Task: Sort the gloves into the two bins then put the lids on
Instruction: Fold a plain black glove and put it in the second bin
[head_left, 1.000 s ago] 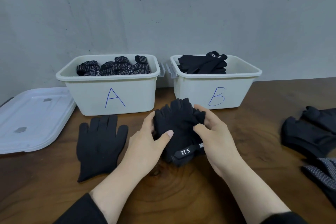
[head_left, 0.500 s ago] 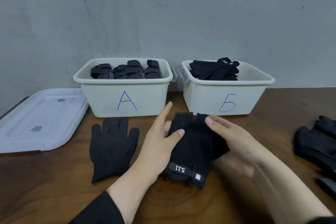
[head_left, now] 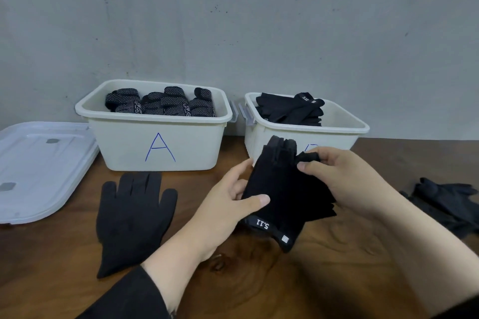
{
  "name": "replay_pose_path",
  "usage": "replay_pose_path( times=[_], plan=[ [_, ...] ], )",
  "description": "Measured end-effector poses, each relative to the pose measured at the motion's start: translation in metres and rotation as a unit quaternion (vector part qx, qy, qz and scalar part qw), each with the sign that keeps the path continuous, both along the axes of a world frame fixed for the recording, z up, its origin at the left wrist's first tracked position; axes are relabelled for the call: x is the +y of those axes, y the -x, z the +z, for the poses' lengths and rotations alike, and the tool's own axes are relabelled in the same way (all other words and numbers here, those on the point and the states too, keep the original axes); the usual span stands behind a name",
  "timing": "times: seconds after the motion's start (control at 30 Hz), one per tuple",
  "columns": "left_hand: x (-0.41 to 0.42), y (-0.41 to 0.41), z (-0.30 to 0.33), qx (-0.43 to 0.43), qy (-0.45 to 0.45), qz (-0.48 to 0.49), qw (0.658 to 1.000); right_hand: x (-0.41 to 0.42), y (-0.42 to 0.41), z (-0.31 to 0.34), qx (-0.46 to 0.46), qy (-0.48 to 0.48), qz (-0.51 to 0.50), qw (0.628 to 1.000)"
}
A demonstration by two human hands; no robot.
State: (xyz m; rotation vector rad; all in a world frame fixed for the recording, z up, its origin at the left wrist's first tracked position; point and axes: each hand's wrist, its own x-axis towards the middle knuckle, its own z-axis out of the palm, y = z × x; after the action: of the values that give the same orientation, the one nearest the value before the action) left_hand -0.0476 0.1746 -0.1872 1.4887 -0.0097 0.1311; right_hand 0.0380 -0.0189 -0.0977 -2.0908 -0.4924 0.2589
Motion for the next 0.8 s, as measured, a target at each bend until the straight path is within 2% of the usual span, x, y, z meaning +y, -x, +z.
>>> replay_pose_path(
  times=[0.2,0.3,0.47,0.57,0.67,0.8],
  plan=[
    [0.003,-0.003,-0.001,0.002,0.094,0.001,0.996,-0.004,-0.009,-0.007,0.054,-0.114,-0.043,0.991],
    [0.004,-0.004,0.0,0.008,0.174,0.045,0.984,0.004,-0.001,-0.021,0.127,-0.187,-0.077,0.971],
    [0.002,-0.004,0.002,0.022,0.305,0.026,0.952,0.012,0.009,-0.04,0.192,-0.278,-0.116,0.934],
    [-0.001,-0.006,0.0,0.047,0.3,0.08,0.949,0.016,0.019,-0.046,0.217,-0.288,-0.086,0.929],
    [0.001,-0.003,0.003,0.06,0.243,0.124,0.96,0.018,0.022,-0.051,0.25,-0.308,-0.061,0.916],
    [0.002,-0.001,0.004,0.073,0.21,0.147,0.964,0.021,0.023,-0.05,0.308,-0.273,-0.039,0.911]
  ],
)
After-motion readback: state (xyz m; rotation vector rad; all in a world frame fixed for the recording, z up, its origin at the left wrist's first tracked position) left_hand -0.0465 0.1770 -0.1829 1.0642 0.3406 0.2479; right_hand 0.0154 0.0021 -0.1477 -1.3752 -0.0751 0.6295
